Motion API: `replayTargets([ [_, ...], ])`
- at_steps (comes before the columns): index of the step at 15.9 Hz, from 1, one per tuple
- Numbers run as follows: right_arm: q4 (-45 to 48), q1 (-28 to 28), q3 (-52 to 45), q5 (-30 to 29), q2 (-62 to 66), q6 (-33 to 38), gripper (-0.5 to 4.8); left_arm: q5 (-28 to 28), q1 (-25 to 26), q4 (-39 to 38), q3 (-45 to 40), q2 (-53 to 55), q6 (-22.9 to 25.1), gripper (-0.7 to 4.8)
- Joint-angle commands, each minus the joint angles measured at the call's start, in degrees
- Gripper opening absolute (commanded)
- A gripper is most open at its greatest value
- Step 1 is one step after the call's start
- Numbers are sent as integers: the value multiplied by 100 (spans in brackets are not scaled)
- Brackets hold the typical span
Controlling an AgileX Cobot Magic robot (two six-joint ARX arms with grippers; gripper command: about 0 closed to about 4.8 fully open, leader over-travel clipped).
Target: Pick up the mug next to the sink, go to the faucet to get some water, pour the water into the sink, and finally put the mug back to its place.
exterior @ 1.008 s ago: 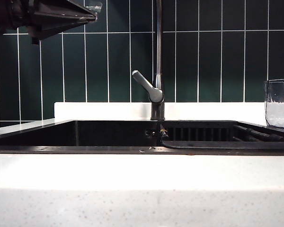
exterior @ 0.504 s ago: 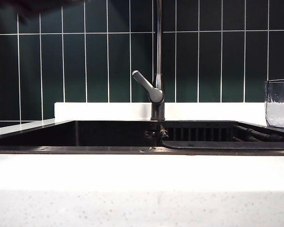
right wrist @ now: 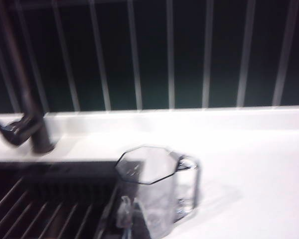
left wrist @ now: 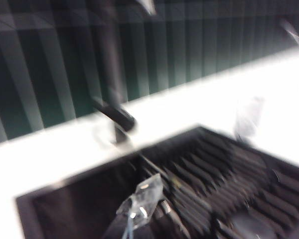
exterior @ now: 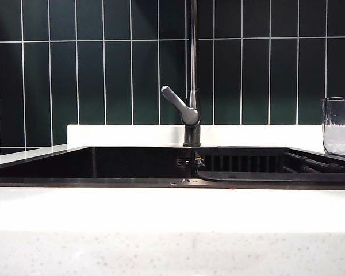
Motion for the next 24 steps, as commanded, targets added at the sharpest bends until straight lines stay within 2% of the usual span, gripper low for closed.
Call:
replayTargets([
  [1,-348,4,-256,70,-599,216,-9,-308,-7,-151,-365,-756,-422,-6],
  [2,-487,4,-367,68,-824,323,-8,-636,-7,-96,-372,-905,-664,-6],
  [4,-734,4,-476,72,-1213,407,-9,-881,-7,-153,-374,-1001,-903,-6],
  [8,-1180,4,-527,168,-1847,424,-9,-1279,-7,-59,-479,-1019,-918,-6],
  [12,-1209,4,-533,111,-1847,437,-9,-1578,-7,688,-1056,-1104,-1001,-6],
  [15,-1237,4,-566,116,-1847,369,-9,-1635,-7,1257,-1471,-1104,-999,-6],
  [21,-1233,4,-793,111,-1847,330,-9,-1753,-7,1554,-1947,-1104,-1051,-6],
  [24,-1233,4,-833,114,-1847,286,-9,-1764,-7,1569,-1950,-1104,-907,-6],
])
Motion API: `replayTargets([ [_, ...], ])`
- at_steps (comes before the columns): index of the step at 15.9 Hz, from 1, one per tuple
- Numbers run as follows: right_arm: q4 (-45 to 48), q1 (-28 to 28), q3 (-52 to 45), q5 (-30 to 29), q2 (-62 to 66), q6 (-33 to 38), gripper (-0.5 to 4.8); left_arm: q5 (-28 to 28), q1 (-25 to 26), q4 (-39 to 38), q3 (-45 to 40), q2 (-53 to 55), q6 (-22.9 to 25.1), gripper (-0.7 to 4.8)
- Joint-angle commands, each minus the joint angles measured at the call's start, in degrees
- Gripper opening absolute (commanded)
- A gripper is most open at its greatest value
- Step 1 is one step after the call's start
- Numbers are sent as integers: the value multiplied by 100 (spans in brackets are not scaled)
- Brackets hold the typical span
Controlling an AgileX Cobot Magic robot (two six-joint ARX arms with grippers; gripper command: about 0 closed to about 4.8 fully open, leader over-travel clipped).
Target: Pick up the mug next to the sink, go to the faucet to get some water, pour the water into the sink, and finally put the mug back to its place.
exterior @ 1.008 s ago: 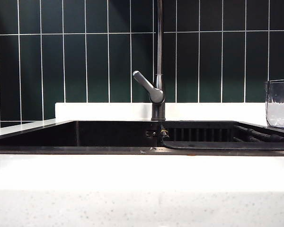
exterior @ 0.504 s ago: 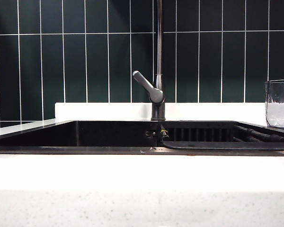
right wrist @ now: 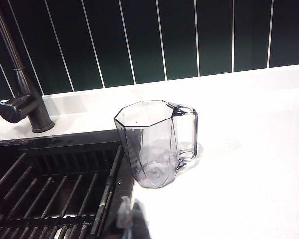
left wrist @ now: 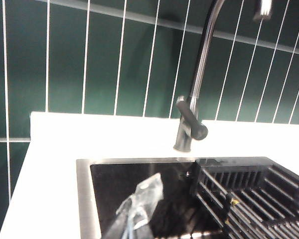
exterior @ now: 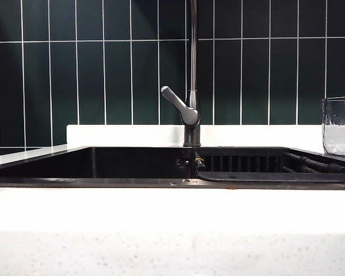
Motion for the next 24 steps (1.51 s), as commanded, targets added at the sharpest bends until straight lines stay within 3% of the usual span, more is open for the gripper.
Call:
replayTargets([
  [1,79,2,-50,-13,0,-44,-8,-13,-7,59,15,4,111,-5],
  [8,-651,2,-140,-529,0,-144,-8,26,-7,-568,15,4,107,-5],
  [15,-122,2,-623,83,-2,-256,-9,46,-7,-586,22,4,105,-5],
  [24,-350,0,-761,81,-2,-210,-8,44,-7,-831,22,4,109,-5],
])
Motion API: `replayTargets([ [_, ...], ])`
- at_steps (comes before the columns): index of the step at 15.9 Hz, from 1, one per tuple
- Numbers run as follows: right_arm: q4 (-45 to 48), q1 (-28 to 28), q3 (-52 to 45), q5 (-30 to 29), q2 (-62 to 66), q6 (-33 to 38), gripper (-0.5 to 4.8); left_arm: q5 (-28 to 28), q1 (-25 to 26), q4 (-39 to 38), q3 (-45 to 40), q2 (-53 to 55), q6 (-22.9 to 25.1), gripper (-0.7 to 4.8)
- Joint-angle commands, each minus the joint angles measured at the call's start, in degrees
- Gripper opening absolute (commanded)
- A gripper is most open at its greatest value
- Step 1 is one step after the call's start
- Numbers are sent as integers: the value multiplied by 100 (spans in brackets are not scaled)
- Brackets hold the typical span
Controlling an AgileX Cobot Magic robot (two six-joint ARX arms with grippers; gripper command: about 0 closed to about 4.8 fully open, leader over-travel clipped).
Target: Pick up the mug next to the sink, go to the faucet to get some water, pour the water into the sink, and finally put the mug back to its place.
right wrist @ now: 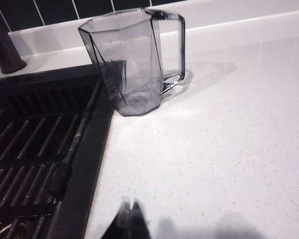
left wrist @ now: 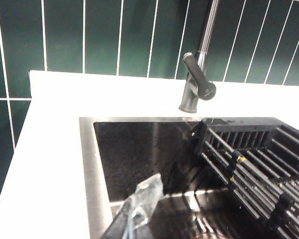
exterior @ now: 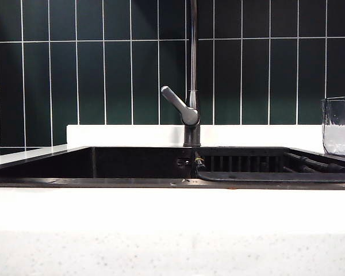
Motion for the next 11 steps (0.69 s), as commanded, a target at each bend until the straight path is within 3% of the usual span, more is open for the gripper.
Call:
replayTargets([
  [1,72,0,-35,4,0,22,-8,22,-7,28,22,2,24,-5],
  [8,72,-4,-33,9,0,22,-8,26,57,13,17,-72,24,-5],
  [10,74,-4,-35,13,0,22,-8,24,361,35,17,-199,24,-5],
  [11,74,-2,-35,11,0,22,-8,26,763,22,17,-195,24,-5],
])
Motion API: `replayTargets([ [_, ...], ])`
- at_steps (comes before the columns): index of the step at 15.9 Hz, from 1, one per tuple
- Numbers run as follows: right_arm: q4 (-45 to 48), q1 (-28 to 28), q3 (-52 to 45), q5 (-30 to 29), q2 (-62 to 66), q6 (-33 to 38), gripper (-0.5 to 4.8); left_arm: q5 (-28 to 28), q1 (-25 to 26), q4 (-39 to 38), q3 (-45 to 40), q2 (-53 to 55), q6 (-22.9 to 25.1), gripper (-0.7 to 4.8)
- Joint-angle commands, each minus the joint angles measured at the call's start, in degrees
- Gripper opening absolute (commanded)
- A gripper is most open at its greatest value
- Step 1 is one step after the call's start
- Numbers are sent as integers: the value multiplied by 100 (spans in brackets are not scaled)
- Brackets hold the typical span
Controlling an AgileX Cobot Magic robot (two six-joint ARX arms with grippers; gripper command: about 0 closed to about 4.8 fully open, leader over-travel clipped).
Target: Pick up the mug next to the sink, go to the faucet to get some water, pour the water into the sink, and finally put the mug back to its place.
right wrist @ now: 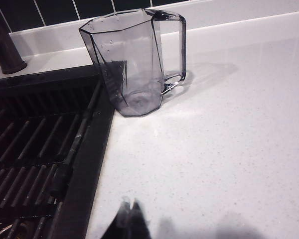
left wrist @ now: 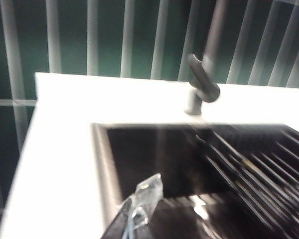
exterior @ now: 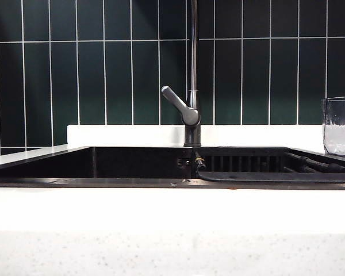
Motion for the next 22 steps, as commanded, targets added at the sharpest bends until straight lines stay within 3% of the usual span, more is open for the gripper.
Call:
replayTargets([
  [1,63,20,-35,11,0,20,-8,-11,938,63,17,-13,24,-5],
  [2,63,125,-35,149,0,17,-8,-4,1233,63,17,-13,24,-5],
  [3,59,649,-35,428,0,17,-8,-94,1606,61,15,-13,24,-5],
  [5,61,1703,-35,428,0,17,-8,-114,1729,61,15,-13,24,-5],
  [7,61,2358,-35,382,0,20,-8,-111,1729,61,15,-13,24,-5],
  [18,94,2420,-35,417,2,-31,-8,-111,1729,61,15,-13,24,-5],
  [21,372,2417,-35,1091,2,-988,-8,-111,1729,61,15,-13,24,-5],
  [22,634,2417,-33,1681,2,-1191,-8,-111,1729,61,15,-13,24,-5],
])
